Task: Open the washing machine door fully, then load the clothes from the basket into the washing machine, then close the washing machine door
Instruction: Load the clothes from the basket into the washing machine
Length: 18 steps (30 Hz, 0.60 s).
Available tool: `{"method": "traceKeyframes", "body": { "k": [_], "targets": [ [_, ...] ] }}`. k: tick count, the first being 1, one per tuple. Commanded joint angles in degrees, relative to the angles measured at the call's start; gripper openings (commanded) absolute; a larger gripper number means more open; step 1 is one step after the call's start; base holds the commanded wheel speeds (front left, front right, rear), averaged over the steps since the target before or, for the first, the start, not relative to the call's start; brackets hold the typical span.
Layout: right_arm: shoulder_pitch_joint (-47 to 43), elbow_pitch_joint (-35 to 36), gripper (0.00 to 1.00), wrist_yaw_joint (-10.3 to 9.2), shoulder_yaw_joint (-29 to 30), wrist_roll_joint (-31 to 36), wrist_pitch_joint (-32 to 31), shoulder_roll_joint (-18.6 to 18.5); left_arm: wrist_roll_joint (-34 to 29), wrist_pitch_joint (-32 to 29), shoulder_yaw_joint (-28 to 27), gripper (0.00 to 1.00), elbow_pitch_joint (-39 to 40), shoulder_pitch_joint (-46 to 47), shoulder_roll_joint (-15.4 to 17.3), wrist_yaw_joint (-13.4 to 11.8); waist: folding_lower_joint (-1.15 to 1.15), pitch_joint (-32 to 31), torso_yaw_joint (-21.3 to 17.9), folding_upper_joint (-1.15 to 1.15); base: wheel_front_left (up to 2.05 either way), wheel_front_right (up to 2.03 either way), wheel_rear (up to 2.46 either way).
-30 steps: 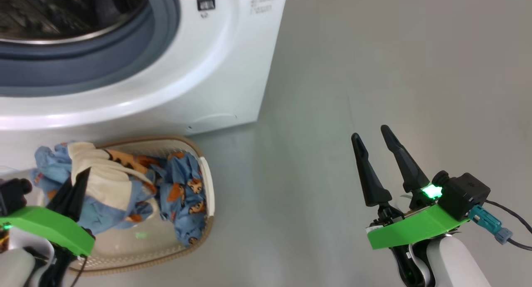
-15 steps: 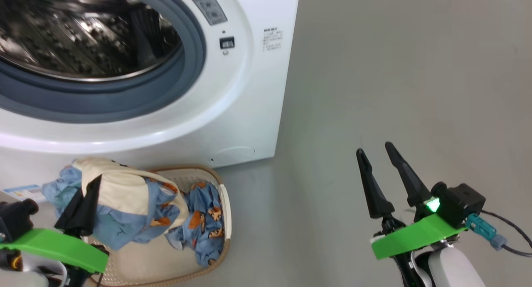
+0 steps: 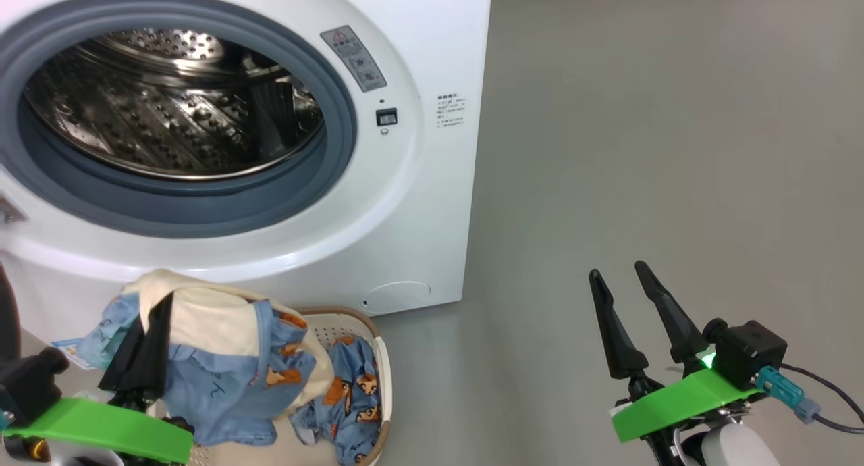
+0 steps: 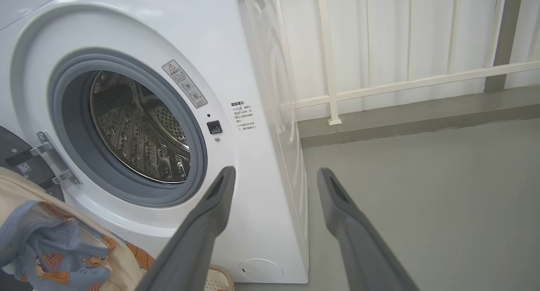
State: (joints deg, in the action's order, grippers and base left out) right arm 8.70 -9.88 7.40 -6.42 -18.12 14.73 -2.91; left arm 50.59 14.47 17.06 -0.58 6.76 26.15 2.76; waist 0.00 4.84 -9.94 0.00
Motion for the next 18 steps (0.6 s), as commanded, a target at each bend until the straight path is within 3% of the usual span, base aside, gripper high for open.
{"method": "traceKeyframes", "body": {
  "k": [1, 18],
  "targets": [
    [-0.03, 1.35, 1.0, 0.09, -0.98, 0.26, 0.27, 0.03, -1.01, 0.52, -2.85, 0.0, 2.16, 0.85, 1.84, -0.39, 0.0, -0.48, 0.31, 0.0, 0.0, 0.0, 0.0],
    [0.01, 1.45, 1.0, 0.09, -1.17, 0.85, 0.27, 0.03, -4.1, 0.52, -4.16, 0.0, 5.02, 2.61, 1.91, -0.48, 0.0, 0.66, 0.8, 0.0, 0.0, 0.0, 0.0]
  ]
}}
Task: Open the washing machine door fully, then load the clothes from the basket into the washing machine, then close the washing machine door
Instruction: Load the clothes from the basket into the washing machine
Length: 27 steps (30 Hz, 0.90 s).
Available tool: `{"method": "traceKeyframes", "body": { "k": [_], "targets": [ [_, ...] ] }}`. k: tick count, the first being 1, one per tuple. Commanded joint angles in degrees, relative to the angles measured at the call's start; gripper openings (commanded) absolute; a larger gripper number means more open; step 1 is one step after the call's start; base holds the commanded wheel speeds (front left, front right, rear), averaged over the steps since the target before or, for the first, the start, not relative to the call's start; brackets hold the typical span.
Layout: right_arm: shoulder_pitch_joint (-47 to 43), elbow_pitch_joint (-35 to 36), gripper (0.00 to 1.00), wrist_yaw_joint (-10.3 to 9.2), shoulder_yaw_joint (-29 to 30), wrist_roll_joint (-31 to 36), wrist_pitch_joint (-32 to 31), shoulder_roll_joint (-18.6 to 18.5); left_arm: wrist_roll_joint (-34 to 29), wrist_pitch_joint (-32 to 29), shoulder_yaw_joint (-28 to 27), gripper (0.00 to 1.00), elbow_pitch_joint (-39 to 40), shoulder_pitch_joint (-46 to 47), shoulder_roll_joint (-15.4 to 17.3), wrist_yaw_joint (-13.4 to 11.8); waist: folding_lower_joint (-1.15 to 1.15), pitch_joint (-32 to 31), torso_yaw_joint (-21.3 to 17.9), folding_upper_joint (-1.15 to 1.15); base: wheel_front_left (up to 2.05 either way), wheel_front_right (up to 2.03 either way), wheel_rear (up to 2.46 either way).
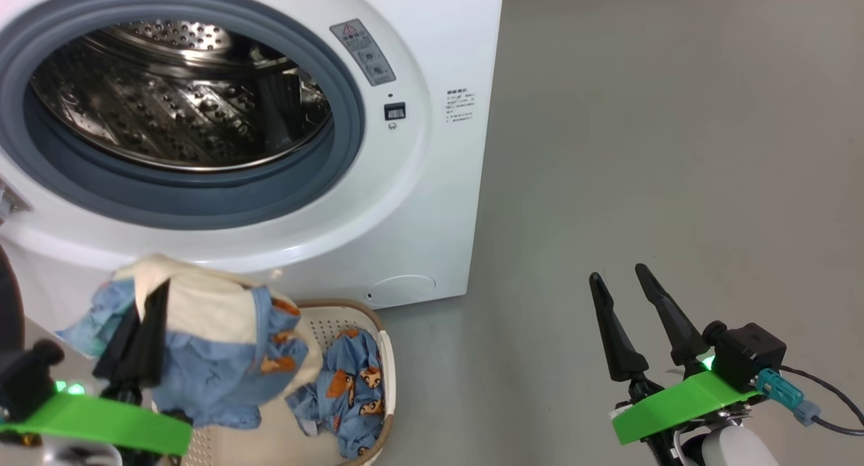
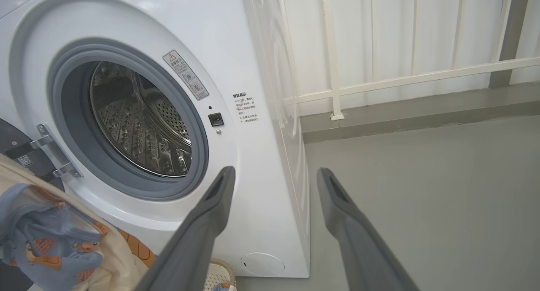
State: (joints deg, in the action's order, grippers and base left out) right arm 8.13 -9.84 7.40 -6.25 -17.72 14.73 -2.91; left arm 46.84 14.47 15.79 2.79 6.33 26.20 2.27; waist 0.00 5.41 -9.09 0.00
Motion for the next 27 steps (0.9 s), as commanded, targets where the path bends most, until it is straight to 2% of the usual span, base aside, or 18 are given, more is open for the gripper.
{"method": "traceKeyframes", "body": {
  "k": [1, 8, 15, 27],
  "targets": [
    [0.59, 1.49, 1.0, 0.09, -1.38, 0.49, 0.27, 0.03, -0.76, 0.52, -2.91, 0.0, 1.77, 3.73, 2.09, 0.09, 0.0, 0.35, -0.08, 0.0, 0.0, 0.0, 0.0],
    [0.78, 2.74, 1.0, 0.09, -2.66, 0.68, 0.27, 0.03, -2.57, -0.12, -2.9, 0.0, 0.01, 11.92, 3.65, 1.15, 0.0, 3.22, -0.66, 0.0, 0.0, 0.0, 0.0],
    [0.83, 5.21, 1.0, 0.09, -4.02, 0.29, 0.27, 0.03, -5.78, -0.91, -0.92, 0.0, -9.57, 23.03, 5.74, 3.21, 0.0, 8.58, -2.96, 0.0, 0.0, 0.0, 0.0],
    [0.29, 10.96, 1.0, 0.09, -6.44, -1.31, 0.27, 0.03, -5.62, -1.38, 0.67, 0.0, -21.96, 37.26, 9.94, 4.99, 0.0, 19.01, -7.93, 0.0, 0.0, 0.0, 0.0]
  ]
}}
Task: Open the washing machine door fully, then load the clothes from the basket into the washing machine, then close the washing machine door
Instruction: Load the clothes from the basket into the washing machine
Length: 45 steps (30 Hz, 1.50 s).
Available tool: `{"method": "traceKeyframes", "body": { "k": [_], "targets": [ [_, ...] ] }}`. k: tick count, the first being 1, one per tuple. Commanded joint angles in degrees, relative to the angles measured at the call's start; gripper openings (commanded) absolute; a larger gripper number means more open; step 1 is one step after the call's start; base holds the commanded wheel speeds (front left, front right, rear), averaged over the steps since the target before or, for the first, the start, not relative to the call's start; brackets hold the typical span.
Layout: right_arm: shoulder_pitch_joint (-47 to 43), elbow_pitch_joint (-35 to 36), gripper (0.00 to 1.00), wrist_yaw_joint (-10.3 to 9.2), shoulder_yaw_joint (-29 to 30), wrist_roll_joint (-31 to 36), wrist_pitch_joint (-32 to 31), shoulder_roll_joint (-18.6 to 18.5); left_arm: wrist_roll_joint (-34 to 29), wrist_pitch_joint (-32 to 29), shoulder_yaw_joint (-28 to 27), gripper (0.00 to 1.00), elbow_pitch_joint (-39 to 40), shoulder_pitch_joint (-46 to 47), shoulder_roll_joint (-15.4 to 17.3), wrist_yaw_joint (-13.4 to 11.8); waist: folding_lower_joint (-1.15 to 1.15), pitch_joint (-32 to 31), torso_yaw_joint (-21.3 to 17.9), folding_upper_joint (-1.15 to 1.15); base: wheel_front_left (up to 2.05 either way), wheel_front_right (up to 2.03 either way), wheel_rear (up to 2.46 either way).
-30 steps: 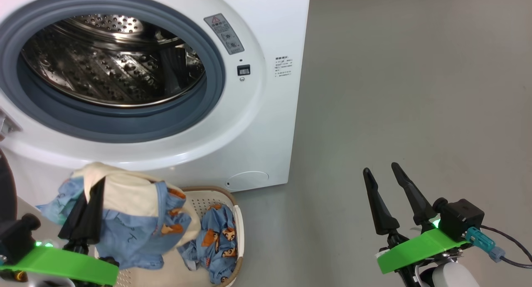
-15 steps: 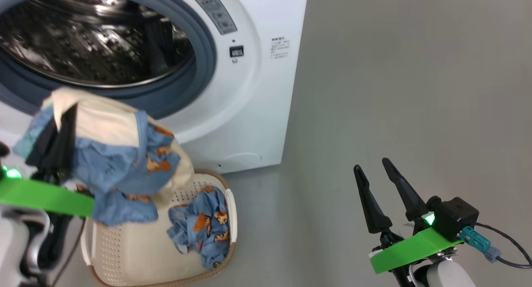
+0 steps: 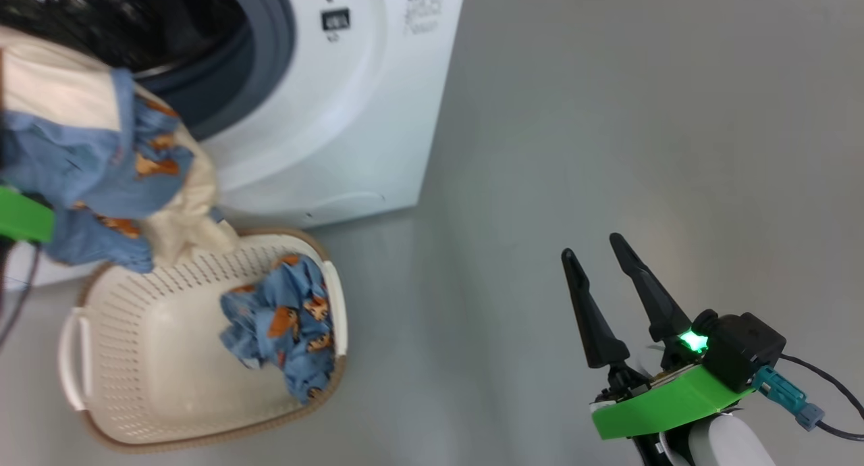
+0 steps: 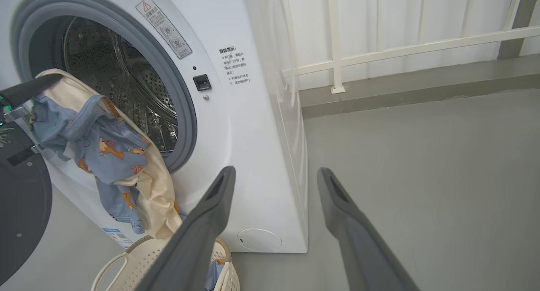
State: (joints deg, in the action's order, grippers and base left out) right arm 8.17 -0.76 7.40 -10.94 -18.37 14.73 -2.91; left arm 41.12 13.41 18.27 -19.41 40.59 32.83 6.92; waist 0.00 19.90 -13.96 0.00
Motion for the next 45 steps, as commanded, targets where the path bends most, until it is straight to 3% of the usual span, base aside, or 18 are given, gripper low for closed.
{"method": "traceKeyframes", "body": {
  "k": [1, 11, 23, 34, 35, 36, 37, 45],
  "targets": [
    [0.13, 2.36, 1.0, 0.09, -2.06, -0.81, 0.27, 0.03, 0.02, -0.48, -1.35, 0.0, -0.83, 4.0, 3.86, 0.4, 0.0, 5.53, -3.52, 0.0, 0.0, 0.0, 0.0],
    [-1.19, 6.68, 1.0, 0.09, -4.49, -2.58, 0.27, 0.03, 2.37, 0.14, 3.59, 0.0, -5.86, 12.86, 9.5, 0.55, 0.0, 13.79, -8.04, 0.0, 0.0, 0.0, 0.0],
    [-2.32, 9.14, 1.0, 0.09, -7.35, -3.88, 0.27, 0.03, 4.45, 0.43, 5.42, 0.0, -8.48, 21.18, 15.12, 0.56, 0.0, 18.13, -12.27, 0.0, 0.0, 0.0, 0.0],
    [-2.92, 10.06, 1.0, 0.09, -7.88, -4.16, 0.27, 0.03, 1.62, 1.56, 0.09, 0.0, -4.92, 26.48, 14.34, 0.57, 0.0, 19.78, -13.13, 0.0, 0.0, 0.0, 0.0],
    [-2.84, 10.01, 1.0, 0.09, -8.0, -4.2, 0.27, 0.03, 1.54, 1.55, 0.46, 0.04, -5.66, 25.87, 14.17, 0.57, 0.0, 19.77, -13.03, 0.0, 0.0, 0.0, 0.0],
    [-2.76, 9.89, 1.0, 0.09, -8.17, -4.2, 0.27, 0.03, 1.62, 1.49, 1.03, 0.47, -6.39, 25.28, 14.0, 0.57, 0.0, 19.71, -12.9, 0.0, 0.0, 0.0, 0.0],
    [-2.68, 9.73, 1.0, 0.09, -8.33, -4.18, 0.27, 0.03, 1.62, 1.16, 1.66, 1.0, -7.1, 24.81, 13.92, 0.57, 0.0, 19.64, -12.75, 0.0, 0.0, 0.0, 0.0],
    [-1.63, 8.94, 1.0, 0.09, -8.08, -3.68, 0.27, 0.03, 3.46, -1.14, 5.29, 1.0, -10.42, 23.62, 12.43, 0.57, 0.0, 18.19, -11.22, 0.0, 0.0, 0.0, 0.0]
  ]
}}
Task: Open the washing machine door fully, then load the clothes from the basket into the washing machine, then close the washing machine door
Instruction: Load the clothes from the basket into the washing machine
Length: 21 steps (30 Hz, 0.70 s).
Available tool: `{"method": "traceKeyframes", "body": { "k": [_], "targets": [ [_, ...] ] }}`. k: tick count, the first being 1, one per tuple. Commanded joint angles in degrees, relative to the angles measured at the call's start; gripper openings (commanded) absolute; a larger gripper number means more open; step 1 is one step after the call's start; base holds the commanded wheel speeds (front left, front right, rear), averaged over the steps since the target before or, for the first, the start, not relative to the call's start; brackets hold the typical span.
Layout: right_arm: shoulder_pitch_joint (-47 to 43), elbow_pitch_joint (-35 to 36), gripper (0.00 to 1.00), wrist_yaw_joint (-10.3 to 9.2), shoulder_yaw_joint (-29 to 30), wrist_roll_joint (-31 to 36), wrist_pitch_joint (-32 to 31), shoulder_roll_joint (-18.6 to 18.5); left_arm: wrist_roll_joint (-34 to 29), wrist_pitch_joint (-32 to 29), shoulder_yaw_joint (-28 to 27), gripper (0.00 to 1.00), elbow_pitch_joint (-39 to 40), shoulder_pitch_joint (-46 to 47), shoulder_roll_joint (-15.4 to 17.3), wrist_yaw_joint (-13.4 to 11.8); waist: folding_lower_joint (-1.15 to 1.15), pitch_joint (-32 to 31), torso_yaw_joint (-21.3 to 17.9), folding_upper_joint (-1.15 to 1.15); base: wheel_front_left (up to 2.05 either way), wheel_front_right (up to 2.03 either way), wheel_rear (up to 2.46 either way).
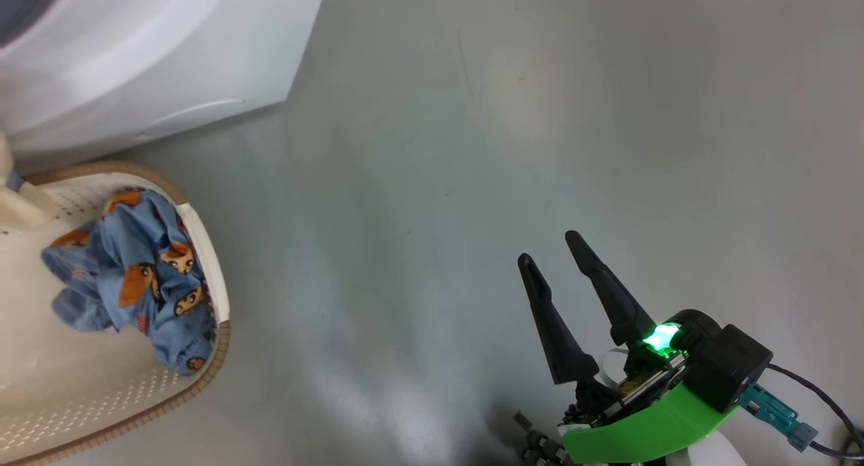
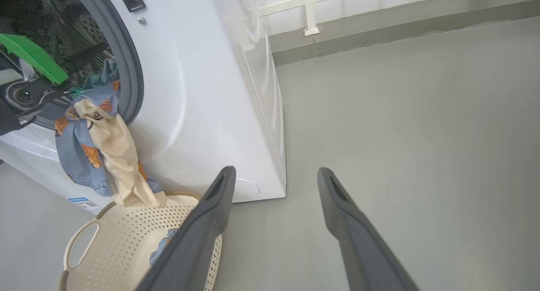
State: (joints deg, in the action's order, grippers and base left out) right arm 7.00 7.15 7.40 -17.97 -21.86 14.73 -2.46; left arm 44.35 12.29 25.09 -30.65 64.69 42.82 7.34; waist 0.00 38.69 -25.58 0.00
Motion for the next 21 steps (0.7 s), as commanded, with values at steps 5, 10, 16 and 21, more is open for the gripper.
{"method": "traceKeyframes", "body": {
  "k": [5, 10, 16, 21],
  "targets": [
    [0.05, 0.61, 1.0, 0.09, -0.29, 0.26, 0.27, -0.42, 1.36, 0.33, -0.32, 1.0, 0.49, -1.35, 1.04, 0.14, 0.0, -1.67, 1.88, 0.0, 0.0, 0.0, 0.0],
    [0.76, 0.32, 1.0, 0.09, 0.71, 0.5, 0.27, -0.42, 2.21, 0.61, 0.9, 1.0, 0.99, -2.91, 0.75, 0.14, 0.0, -2.45, 3.55, 0.0, 0.0, 0.0, 0.0],
    [1.92, -0.55, 1.0, 0.09, 1.57, 0.71, 0.27, -0.42, 3.21, 1.42, 1.98, 1.0, 2.19, -4.74, 0.36, 0.14, 0.0, -3.35, 5.92, 0.0, 0.0, 0.0, 0.0],
    [3.08, -1.37, 1.0, 0.09, 2.84, 1.24, 0.27, -0.42, 4.57, 2.25, 1.4, 1.0, 4.31, -8.04, 0.48, 0.14, 0.0, -4.8, 7.84, 0.0, 0.0, 0.0, 0.0]
  ]
}}
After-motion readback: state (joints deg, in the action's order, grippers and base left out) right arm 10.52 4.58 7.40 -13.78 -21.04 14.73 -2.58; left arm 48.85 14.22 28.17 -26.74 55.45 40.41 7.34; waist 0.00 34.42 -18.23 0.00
